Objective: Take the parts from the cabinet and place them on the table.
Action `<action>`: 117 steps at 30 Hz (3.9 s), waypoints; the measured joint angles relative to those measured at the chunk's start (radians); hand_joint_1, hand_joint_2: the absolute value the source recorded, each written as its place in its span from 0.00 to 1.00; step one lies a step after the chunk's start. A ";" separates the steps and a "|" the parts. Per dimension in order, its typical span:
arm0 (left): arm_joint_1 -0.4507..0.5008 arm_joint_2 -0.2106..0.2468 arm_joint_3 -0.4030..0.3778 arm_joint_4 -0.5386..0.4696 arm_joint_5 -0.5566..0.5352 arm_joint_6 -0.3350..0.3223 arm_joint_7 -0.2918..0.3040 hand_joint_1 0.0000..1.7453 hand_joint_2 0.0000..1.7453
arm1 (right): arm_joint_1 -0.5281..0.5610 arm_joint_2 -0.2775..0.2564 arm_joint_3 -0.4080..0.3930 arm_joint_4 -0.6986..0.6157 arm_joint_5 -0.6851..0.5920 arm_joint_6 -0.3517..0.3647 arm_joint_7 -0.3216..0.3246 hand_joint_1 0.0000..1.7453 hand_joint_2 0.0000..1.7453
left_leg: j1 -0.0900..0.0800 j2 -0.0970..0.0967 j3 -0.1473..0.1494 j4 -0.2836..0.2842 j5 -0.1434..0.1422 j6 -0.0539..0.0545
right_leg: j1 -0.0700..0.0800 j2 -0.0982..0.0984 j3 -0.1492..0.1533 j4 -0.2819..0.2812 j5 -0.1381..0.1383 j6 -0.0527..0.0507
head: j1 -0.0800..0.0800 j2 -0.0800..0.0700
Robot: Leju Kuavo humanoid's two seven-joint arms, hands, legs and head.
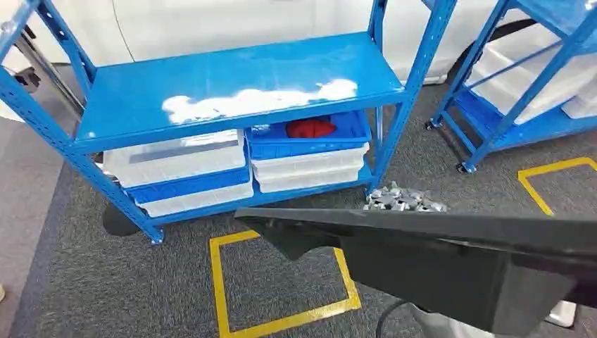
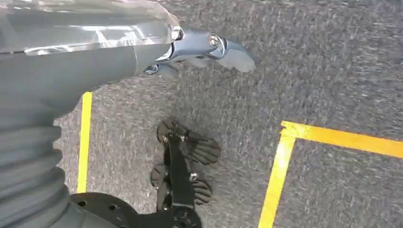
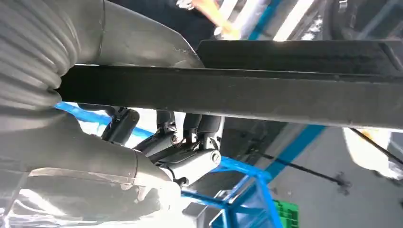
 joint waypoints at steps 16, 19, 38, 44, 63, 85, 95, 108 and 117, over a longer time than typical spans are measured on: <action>-0.006 0.003 -0.002 0.000 -0.040 0.007 0.032 0.00 1.00 | 0.059 0.017 0.007 -0.037 0.120 -0.092 -0.001 1.00 1.00 | -0.012 0.157 0.000 -0.009 0.007 0.011 | 0.022 -0.141 0.017 -0.007 -0.018 -0.007 | 0.000 0.000; -0.007 0.005 -0.004 0.000 -0.053 0.016 0.051 0.00 1.00 | 0.089 0.018 0.005 -0.063 0.137 -0.091 -0.001 1.00 1.00 | -0.007 0.145 -0.002 0.008 -0.016 -0.006 | 0.013 -0.110 0.019 -0.019 -0.007 -0.027 | 0.000 0.000; 0.000 0.005 -0.028 0.000 -0.084 0.011 0.109 0.00 1.00 | 0.105 0.018 0.003 -0.117 0.190 -0.171 -0.001 1.00 1.00 | 0.006 0.091 0.000 -0.010 0.006 0.031 | 0.008 -0.067 -0.136 0.281 -0.146 0.020 | 0.000 0.000; -0.005 -0.021 -0.028 0.001 -0.091 0.010 0.132 0.00 1.00 | 0.123 0.019 0.003 -0.122 0.195 -0.216 -0.001 1.00 1.00 | 0.000 0.153 0.009 -0.005 -0.006 0.015 | 0.017 -0.160 0.018 0.000 -0.027 0.009 | 0.000 0.000; -0.007 -0.035 -0.024 0.001 -0.081 -0.011 0.121 0.00 1.00 | 0.066 0.024 0.041 0.035 0.217 -0.223 0.090 1.00 1.00 | -0.002 0.022 -0.006 0.008 -0.002 0.009 | 0.006 0.052 -0.011 -0.001 0.006 -0.001 | 0.000 0.000; -0.006 -0.042 -0.001 0.001 -0.055 -0.016 0.092 0.00 1.00 | -0.049 0.032 0.083 0.230 0.214 -0.195 0.149 1.00 1.00 | 0.003 0.081 -0.144 0.320 -0.160 -0.022 | 0.014 -0.042 0.001 -0.011 -0.004 -0.037 | 0.000 0.000; -0.009 -0.044 0.016 0.001 -0.043 -0.013 0.080 0.00 1.00 | -0.080 0.034 0.094 0.260 0.193 -0.201 0.166 1.00 1.00 | 0.015 0.035 -0.017 -0.004 0.017 0.022 | 0.007 0.064 -0.013 0.003 -0.004 0.008 | 0.000 0.000; -0.008 -0.043 0.025 0.001 -0.036 -0.023 0.054 0.00 1.00 | -0.081 0.031 0.049 0.277 0.147 -0.194 0.107 1.00 1.00 | -0.010 0.183 -0.004 -0.006 0.003 0.011 | 0.032 -0.134 0.001 -0.008 -0.013 -0.016 | 0.000 0.000; -0.004 -0.044 0.025 0.001 -0.048 -0.025 0.057 0.00 1.00 | -0.052 0.032 0.030 0.253 0.147 -0.190 0.130 1.00 1.00 | -0.001 0.081 -0.142 0.289 -0.113 -0.009 | 0.023 -0.024 0.007 -0.016 -0.002 -0.041 | 0.000 0.000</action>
